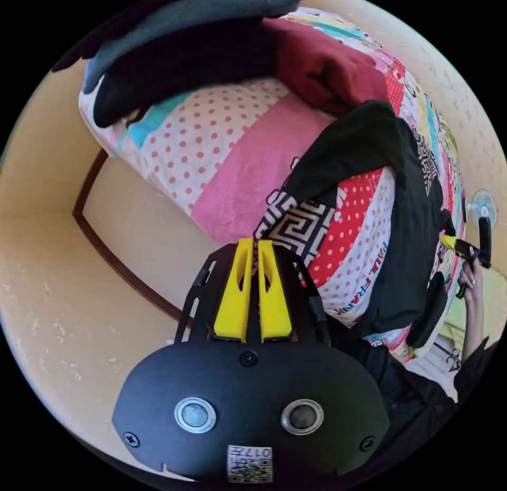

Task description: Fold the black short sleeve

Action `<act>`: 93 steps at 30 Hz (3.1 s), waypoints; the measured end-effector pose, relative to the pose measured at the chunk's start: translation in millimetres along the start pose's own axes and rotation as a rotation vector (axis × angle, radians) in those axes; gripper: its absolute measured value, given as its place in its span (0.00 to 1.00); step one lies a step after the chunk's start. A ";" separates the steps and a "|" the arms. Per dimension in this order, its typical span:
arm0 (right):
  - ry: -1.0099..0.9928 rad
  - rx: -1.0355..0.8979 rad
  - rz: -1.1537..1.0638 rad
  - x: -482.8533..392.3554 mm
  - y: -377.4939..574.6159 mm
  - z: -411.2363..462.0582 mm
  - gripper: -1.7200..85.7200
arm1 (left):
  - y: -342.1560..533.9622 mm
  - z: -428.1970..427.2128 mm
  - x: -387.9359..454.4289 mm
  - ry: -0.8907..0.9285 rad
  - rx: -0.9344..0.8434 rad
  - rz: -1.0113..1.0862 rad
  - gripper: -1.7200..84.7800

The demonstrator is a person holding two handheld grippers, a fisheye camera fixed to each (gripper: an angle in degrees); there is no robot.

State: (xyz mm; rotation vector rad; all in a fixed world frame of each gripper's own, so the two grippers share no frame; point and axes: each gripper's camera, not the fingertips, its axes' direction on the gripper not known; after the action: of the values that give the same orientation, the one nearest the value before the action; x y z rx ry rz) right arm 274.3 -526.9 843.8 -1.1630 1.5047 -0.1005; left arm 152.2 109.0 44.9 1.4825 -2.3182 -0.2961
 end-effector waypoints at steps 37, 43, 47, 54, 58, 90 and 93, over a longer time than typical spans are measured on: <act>0.450 0.362 0.196 9.3 113.1 19.4 0.03 | 81.9 -58.8 -160.3 1.266 0.651 -0.407 0.01; 0.515 0.425 0.371 41.3 159.2 68.1 0.03 | -11.0 -92.5 142.6 1.082 0.517 0.326 0.02; 0.384 0.502 0.399 33.5 174.2 68.5 0.03 | -27.3 -16.5 336.1 1.091 0.335 0.541 0.03; 0.303 0.518 0.414 13.5 216.5 35.4 0.04 | 55.1 122.2 448.7 0.784 0.064 0.568 0.13; 0.360 0.496 0.472 3.5 257.8 18.1 0.08 | 126.3 165.6 361.7 0.475 -0.005 0.308 0.15; 0.199 0.415 0.813 20.4 167.4 -165.5 0.06 | 157.0 219.0 354.7 0.176 -0.253 0.246 0.06; 0.579 0.338 0.831 -14.9 183.8 -213.3 0.06 | 157.8 220.8 347.5 0.270 -0.288 0.201 0.05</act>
State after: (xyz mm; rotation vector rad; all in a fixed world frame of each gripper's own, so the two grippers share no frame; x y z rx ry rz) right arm -5.1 -535.8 807.1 -0.1713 2.2677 -0.1211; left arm -201.3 -143.7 -29.6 1.0705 -2.0852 -0.3355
